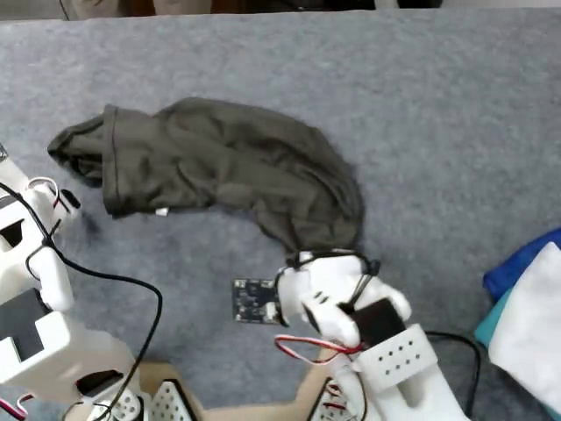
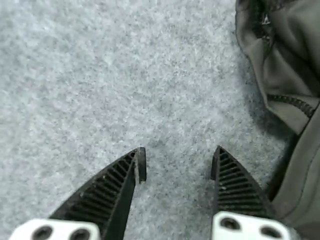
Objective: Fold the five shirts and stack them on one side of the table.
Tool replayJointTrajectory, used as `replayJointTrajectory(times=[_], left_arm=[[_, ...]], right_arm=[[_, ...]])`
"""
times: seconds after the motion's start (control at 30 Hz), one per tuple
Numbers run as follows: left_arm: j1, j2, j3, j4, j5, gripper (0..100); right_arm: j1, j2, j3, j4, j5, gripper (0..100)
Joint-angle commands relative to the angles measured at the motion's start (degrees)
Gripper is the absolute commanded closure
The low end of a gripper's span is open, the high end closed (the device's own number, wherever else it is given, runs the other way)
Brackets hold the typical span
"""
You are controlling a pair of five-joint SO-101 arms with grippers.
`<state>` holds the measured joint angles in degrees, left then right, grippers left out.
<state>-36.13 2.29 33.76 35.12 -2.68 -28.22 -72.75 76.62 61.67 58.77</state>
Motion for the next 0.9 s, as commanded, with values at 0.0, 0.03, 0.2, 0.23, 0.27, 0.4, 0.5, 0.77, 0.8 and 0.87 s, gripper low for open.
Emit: replayJointTrajectory(times=[0.0, 0.03, 0.2, 0.23, 0.27, 0.4, 0.5, 0.77, 0.8, 0.87], left_arm=[[-0.1, -0.3, -2.5, 0.5, -0.4, 78], [-0.1, -0.3, -2.5, 0.5, -0.4, 78], [-0.1, -0.3, -2.5, 0.5, -0.4, 78], [-0.1, -0.3, -2.5, 0.5, -0.4, 78], [-0.1, -0.3, -2.5, 0.5, -0.4, 78], [-0.1, -0.3, -2.5, 0.5, -0.4, 78], [-0.1, -0.3, -2.5, 0.5, -0.4, 78], [0.0, -0.3, -2.6, 0.5, -0.4, 78], [0.0, -0.3, -2.6, 0.5, -0.4, 78], [0.0, -0.3, -2.6, 0.5, -0.4, 78]], right_arm=[[3.3, -0.1, 0.7, -5.1, 0.9, 89.7], [3.6, -0.1, 1.1, -6.2, 0.9, 89.7], [3.5, -0.1, 2.3, -6.8, 0.9, 89.7], [3.5, -0.1, 2.5, -6.8, 0.9, 89.7], [3.5, -0.1, 2.7, -6.8, 0.9, 89.7], [3.5, -0.1, 4.5, -6.8, 0.9, 89.7], [3.5, -0.1, 5.5, -6.7, 0.9, 89.7], [3.5, -0.7, 0.6, 1.9, 0.9, 89.7], [3.5, -0.7, 0.4, 2.9, 0.9, 89.6], [3.6, -0.7, 0.5, 3.8, 0.9, 89.6]])
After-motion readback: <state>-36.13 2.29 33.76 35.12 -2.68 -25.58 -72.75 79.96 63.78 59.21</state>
